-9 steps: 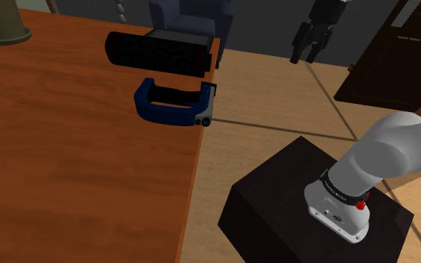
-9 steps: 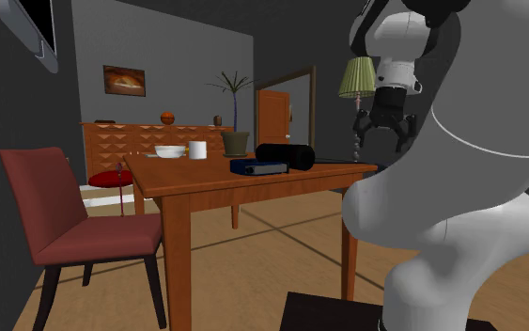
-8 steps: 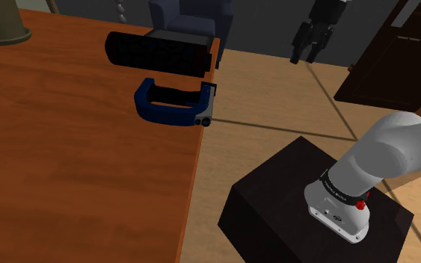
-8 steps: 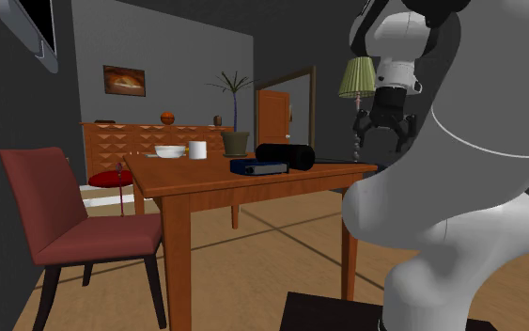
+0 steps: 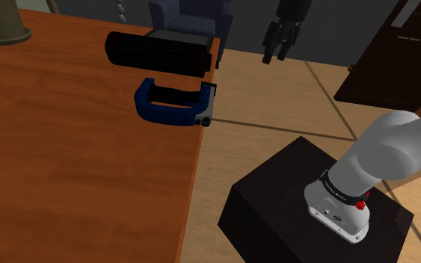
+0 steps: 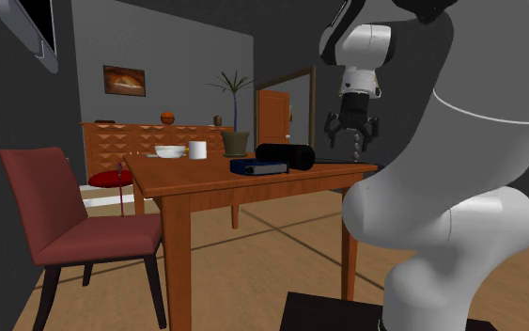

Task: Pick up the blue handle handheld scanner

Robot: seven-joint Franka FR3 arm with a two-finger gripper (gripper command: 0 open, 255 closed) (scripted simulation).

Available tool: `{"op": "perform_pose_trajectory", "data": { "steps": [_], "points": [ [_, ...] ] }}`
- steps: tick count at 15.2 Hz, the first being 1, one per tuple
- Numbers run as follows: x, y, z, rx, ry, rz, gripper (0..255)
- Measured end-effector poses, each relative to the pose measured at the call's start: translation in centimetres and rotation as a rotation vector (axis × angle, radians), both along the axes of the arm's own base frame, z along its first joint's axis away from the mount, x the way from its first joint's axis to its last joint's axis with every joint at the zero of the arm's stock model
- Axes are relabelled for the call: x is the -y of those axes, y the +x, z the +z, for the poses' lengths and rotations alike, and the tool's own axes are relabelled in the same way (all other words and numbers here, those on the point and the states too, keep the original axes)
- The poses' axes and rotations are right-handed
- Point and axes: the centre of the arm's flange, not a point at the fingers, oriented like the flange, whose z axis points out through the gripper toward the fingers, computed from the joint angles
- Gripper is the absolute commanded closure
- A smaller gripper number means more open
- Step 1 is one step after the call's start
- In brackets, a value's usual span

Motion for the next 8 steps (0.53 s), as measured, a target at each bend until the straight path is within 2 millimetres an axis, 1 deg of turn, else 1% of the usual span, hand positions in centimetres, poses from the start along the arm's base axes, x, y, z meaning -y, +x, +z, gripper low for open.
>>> {"op": "perform_pose_trajectory", "data": {
  "steps": [3,7,8],
  "points": [
    [-3.9,1.6,-0.3,0.009,-0.013,0.073,0],
    [-9.3,3.1,-0.8,0.022,-0.03,0.171,0],
    [-10.4,3.6,-0.9,0.025,-0.034,0.196,0]
  ]
}}
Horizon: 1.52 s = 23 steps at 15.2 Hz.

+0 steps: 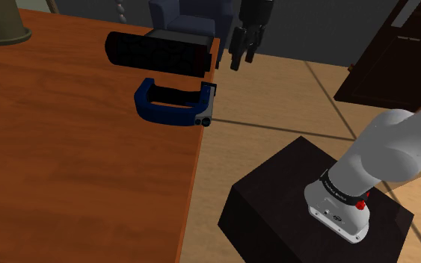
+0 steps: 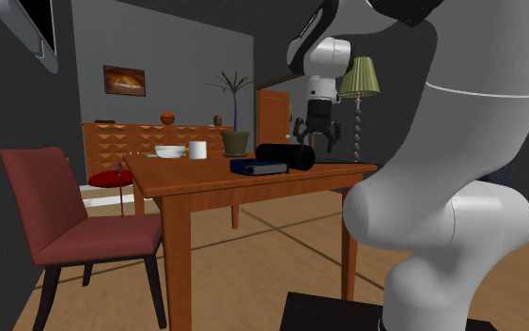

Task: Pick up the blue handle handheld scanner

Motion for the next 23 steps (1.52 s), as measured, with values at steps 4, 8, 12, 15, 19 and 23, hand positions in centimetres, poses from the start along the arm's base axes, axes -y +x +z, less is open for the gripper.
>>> {"op": "perform_pose_trajectory", "data": {
  "steps": [4,8,12,15,19,23],
  "points": [
    [-5.2,1.2,-0.3,0.012,-0.018,0.098,0],
    [-11.2,1.8,-1.2,0.024,-0.035,0.196,0],
    [-16.5,1.9,-1.6,0.037,-0.052,0.294,0],
    [-20.3,1.3,-2.0,0.044,-0.063,0.358,0],
    [-21.0,1.6,-3.6,0.045,-0.065,0.371,0],
    [-20.9,1.5,-5.8,0.045,-0.066,0.372,0]
  ]
}}
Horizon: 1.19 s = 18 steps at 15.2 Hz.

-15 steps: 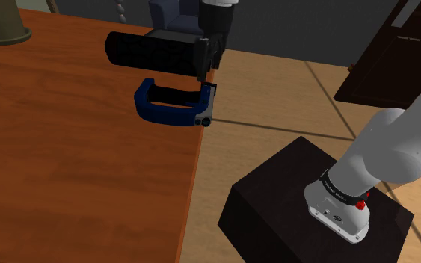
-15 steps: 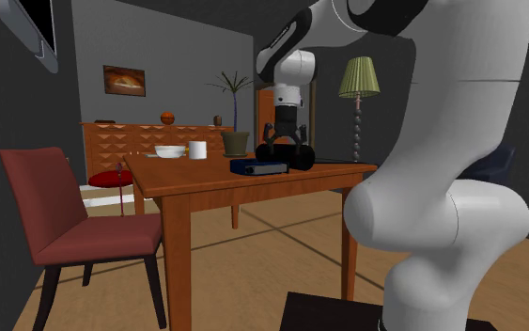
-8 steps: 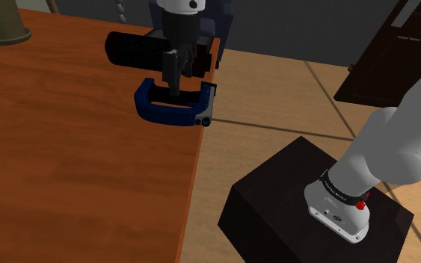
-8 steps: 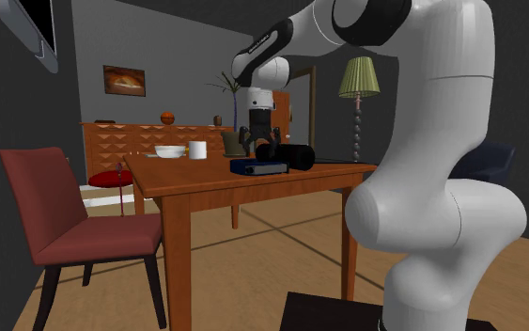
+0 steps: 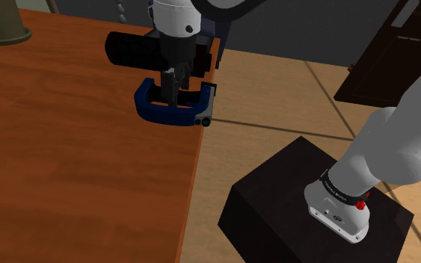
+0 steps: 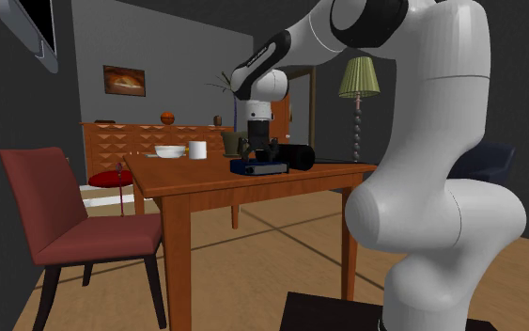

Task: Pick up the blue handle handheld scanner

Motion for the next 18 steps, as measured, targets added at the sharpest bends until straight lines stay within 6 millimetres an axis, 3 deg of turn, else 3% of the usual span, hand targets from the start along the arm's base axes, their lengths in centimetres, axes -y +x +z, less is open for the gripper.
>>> {"op": "perform_pose_trajectory", "data": {
  "steps": [1,11,18],
  "points": [
    [0.0,0.0,-0.2,0.0,0.0,0.0,255],
    [0.0,0.0,-0.2,0.001,0.001,0.0,255],
    [-0.1,0.0,2.7,0.0,0.0,0.0,255]
  ]
}}
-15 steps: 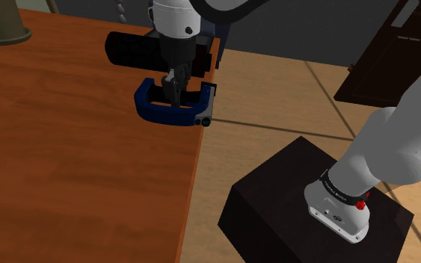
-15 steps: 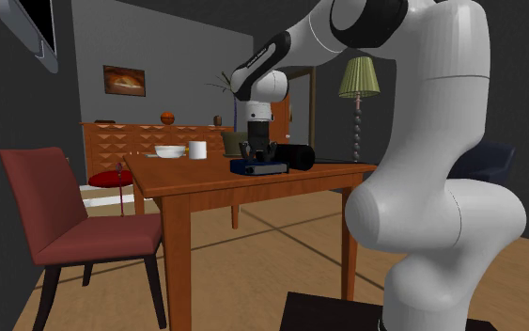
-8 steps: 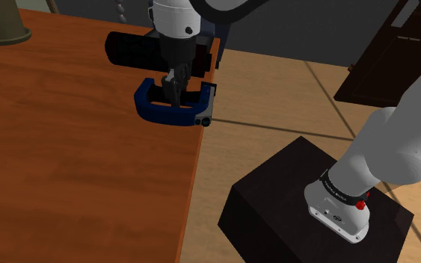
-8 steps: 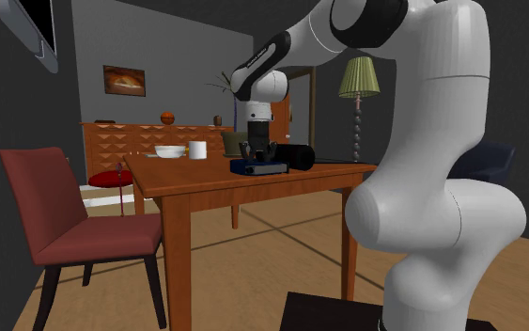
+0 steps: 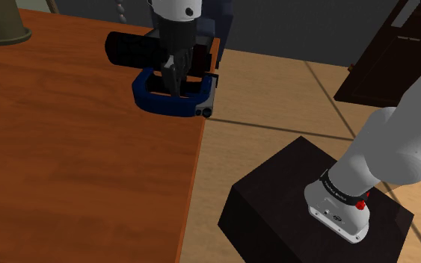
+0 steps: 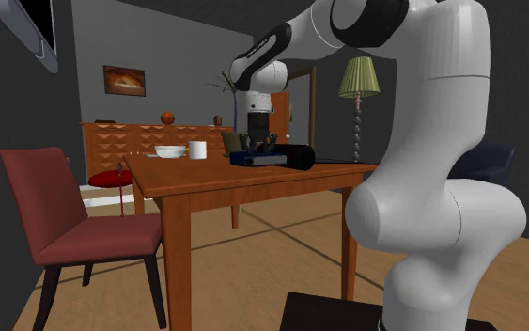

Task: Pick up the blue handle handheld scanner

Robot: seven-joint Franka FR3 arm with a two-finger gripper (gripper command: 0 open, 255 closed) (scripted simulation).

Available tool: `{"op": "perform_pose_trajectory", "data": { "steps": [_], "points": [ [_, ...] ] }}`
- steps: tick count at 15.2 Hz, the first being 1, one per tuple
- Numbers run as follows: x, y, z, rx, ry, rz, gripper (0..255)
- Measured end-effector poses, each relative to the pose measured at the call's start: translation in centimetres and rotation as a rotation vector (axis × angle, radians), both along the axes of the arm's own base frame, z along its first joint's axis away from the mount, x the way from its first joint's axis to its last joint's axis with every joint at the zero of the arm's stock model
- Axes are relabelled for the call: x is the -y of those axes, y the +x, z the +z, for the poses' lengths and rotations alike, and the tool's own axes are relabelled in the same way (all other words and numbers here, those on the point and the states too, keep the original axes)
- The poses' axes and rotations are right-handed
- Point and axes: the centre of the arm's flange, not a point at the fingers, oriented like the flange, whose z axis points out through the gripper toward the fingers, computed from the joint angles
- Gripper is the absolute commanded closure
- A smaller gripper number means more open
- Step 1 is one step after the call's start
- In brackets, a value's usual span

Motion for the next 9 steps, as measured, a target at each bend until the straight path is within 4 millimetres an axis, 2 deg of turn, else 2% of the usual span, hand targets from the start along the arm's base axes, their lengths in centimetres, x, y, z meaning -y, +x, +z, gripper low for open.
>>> {"op": "perform_pose_trajectory", "data": {
  "steps": [9],
  "points": [
    [0.0,0.0,4.6,0.0,0.0,0.0,255]
  ]
}}
